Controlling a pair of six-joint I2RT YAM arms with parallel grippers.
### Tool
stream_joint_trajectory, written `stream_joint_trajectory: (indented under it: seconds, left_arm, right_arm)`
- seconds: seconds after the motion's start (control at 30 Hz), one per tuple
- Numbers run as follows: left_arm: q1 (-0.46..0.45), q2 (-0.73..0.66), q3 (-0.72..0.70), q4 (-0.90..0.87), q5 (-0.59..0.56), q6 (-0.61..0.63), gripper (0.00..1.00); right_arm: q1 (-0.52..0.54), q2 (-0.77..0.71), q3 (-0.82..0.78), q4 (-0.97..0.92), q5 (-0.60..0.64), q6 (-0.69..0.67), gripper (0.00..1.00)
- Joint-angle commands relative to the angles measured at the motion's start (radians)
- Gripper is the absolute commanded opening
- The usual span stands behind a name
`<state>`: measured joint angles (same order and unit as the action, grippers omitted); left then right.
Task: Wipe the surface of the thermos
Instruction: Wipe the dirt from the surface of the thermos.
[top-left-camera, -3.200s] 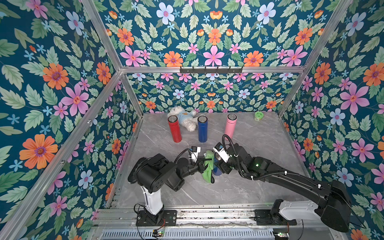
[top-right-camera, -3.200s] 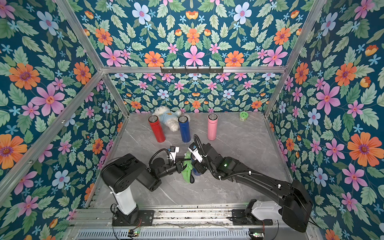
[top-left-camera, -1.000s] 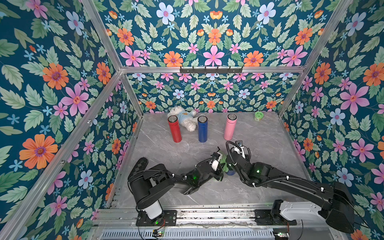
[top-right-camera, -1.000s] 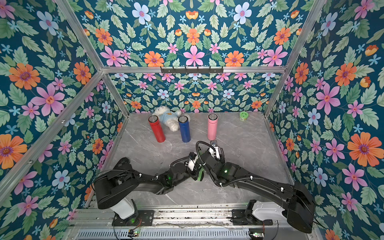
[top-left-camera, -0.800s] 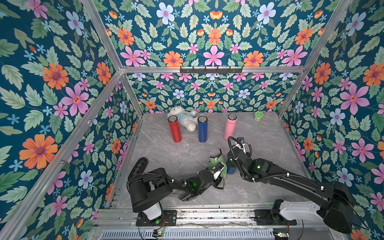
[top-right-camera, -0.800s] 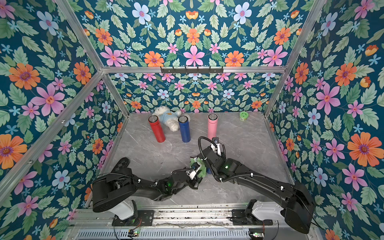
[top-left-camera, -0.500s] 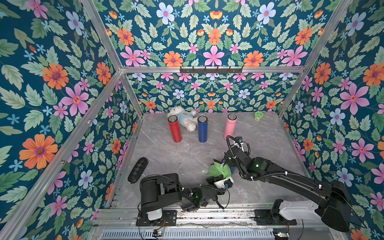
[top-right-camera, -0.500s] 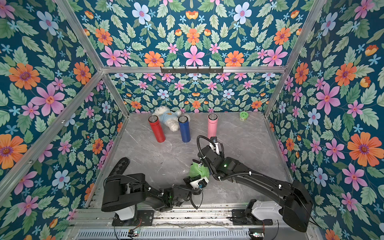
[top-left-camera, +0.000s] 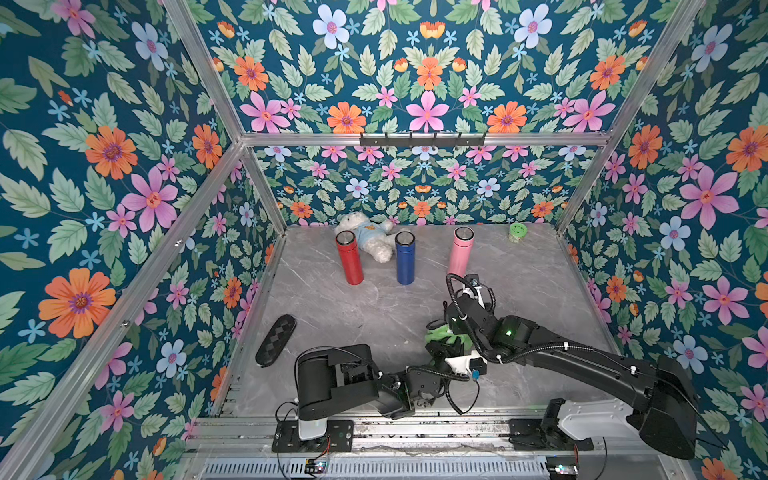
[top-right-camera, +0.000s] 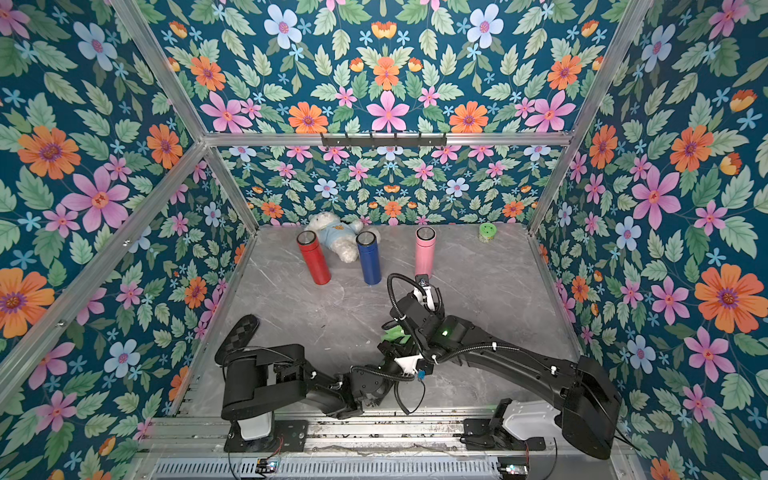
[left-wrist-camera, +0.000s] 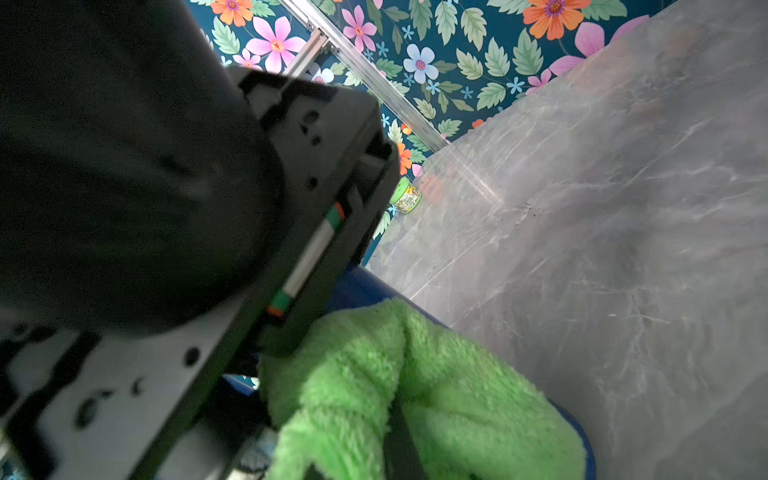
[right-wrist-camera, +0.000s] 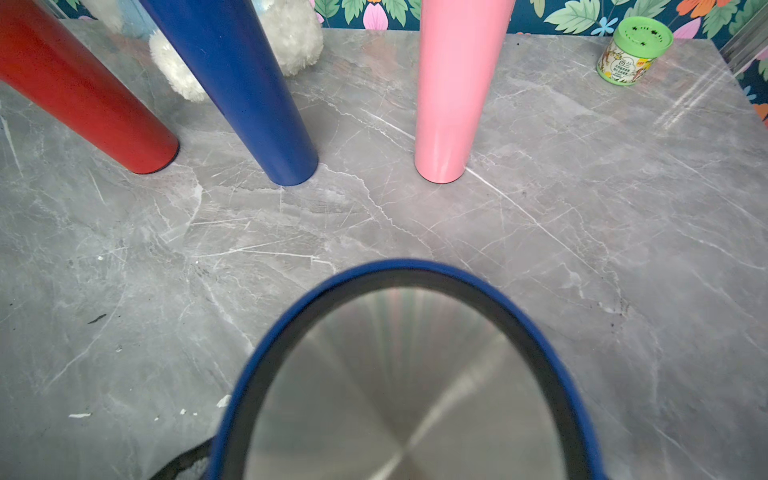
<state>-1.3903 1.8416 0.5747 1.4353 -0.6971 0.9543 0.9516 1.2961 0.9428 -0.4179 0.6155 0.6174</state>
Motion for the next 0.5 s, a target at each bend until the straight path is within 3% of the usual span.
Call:
stream_joint_trajectory:
  seconds: [0.0,0.13,0.33,0.47]
  left_arm:
    - [0.004,-0.005,0.018,0.113,-0.008,0.098,0.0]
    - [0.009,0.029,0.022,0.032,0.004,0.046,0.0]
    - [0.005,0.216,-0.003,0.151,-0.035,0.02,0.0]
    - [0.001,0.263,-0.013,0.196,-0.05,0.015,0.0]
  right_arm:
    - [0.008,0.018,-0.009,-0.062,-0.085,0.044,0.0]
    - [0.009,0.019,-0.008,-0.068,-0.089,0.053,0.0]
    - [0.009,-0.011,0.002,-0.093,-0.088,0.06,0.0]
    - [0.01,-0.021,0.017,-0.115,-0.083,0.059,0.0]
